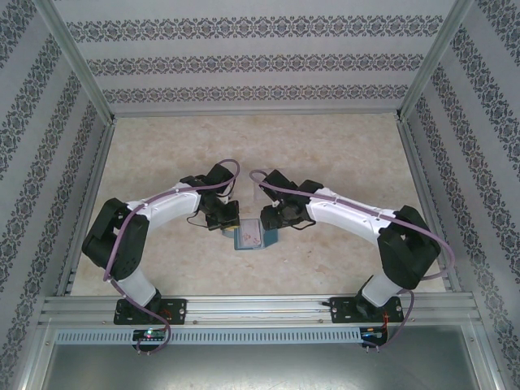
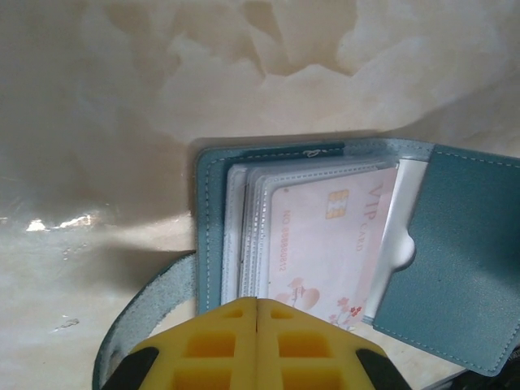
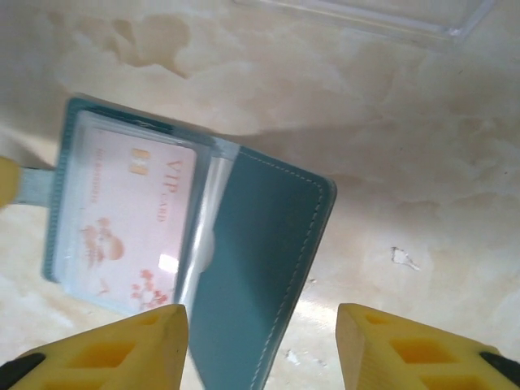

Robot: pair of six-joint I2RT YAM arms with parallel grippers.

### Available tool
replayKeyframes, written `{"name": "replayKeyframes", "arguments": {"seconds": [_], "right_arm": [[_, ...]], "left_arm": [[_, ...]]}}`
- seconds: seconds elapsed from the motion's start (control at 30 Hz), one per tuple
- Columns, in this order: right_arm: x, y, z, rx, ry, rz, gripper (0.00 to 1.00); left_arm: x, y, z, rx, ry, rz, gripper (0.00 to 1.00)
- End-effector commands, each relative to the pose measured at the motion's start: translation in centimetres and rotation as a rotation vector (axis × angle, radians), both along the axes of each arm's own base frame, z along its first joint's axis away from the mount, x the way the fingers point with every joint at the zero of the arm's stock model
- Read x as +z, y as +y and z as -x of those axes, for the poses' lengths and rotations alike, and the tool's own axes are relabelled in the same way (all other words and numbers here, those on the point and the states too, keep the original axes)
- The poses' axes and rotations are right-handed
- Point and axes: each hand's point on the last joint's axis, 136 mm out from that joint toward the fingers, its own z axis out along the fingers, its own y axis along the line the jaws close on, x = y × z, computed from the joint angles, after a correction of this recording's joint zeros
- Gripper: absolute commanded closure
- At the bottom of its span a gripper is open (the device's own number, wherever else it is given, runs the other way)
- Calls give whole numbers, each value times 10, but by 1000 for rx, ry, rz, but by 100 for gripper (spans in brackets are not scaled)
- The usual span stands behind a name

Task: Take the credit cards out of the card holder

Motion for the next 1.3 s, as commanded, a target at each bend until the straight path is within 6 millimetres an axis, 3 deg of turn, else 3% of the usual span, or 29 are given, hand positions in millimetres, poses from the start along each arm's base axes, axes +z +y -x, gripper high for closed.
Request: {"name": "replayKeyframes", "arguments": {"seconds": [0.0, 0.13, 0.2, 0.5, 0.87, 1.27], "right_arm": [[23, 15, 2, -9, 23, -114, 53], [19, 42, 11, 21, 131, -282, 64], [8, 44, 14, -2, 190, -289, 70], [-42, 16, 24, -98, 296, -231, 75], [-89, -13, 33, -131, 345, -94, 80], [-81, -11, 26, -137, 313, -119, 79]], "left_arm": [[-3, -3, -4, -11, -3, 27, 97], [-2, -5, -3, -18, 1, 40, 97], [0, -5, -2, -20, -2, 44, 98], [14, -7, -7, -27, -31, 45, 97], [11, -30, -4, -62, -18, 39, 97], [-14, -30, 2, -79, 28, -6, 97]]}}
